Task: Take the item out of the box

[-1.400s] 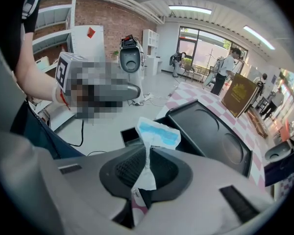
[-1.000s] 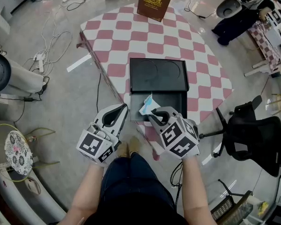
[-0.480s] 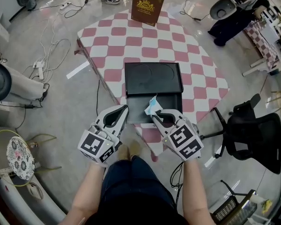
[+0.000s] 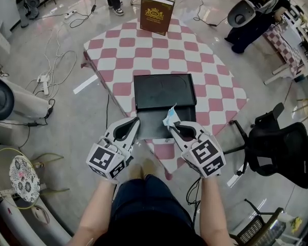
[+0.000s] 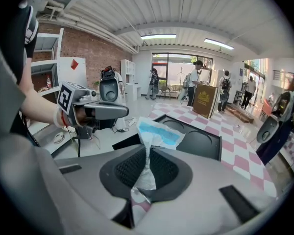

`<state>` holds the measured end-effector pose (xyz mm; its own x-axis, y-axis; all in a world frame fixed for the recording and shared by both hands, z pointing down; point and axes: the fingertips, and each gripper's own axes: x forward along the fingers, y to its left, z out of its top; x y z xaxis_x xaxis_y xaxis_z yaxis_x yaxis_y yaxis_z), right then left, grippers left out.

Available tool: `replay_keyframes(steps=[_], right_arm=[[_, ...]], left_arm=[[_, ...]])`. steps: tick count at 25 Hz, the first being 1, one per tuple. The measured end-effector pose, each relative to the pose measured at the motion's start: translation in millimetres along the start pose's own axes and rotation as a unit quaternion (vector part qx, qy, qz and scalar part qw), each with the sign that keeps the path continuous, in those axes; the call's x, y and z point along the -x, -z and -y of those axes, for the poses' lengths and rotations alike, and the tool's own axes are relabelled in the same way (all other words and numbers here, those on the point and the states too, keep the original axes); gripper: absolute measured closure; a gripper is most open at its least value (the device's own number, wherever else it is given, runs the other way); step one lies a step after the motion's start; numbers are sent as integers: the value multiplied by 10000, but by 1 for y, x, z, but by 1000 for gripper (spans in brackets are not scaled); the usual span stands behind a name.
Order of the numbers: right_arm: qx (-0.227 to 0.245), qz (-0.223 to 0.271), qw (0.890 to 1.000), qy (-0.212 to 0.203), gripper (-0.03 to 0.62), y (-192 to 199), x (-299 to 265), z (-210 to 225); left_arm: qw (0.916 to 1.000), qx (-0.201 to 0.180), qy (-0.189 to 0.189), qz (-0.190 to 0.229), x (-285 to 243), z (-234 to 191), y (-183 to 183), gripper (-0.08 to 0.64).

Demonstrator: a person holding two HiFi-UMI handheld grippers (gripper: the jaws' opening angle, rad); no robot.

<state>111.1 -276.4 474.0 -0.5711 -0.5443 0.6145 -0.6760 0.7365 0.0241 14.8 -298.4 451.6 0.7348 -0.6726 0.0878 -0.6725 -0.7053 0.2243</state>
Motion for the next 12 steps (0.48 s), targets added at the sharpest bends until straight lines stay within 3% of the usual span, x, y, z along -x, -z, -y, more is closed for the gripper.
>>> replay_keyframes(steps=[12], right_arm=[[-430,627,9970,170,561,-19,21,5]], left_arm=[[9999,-93,86,1,-1,2,-15,560]])
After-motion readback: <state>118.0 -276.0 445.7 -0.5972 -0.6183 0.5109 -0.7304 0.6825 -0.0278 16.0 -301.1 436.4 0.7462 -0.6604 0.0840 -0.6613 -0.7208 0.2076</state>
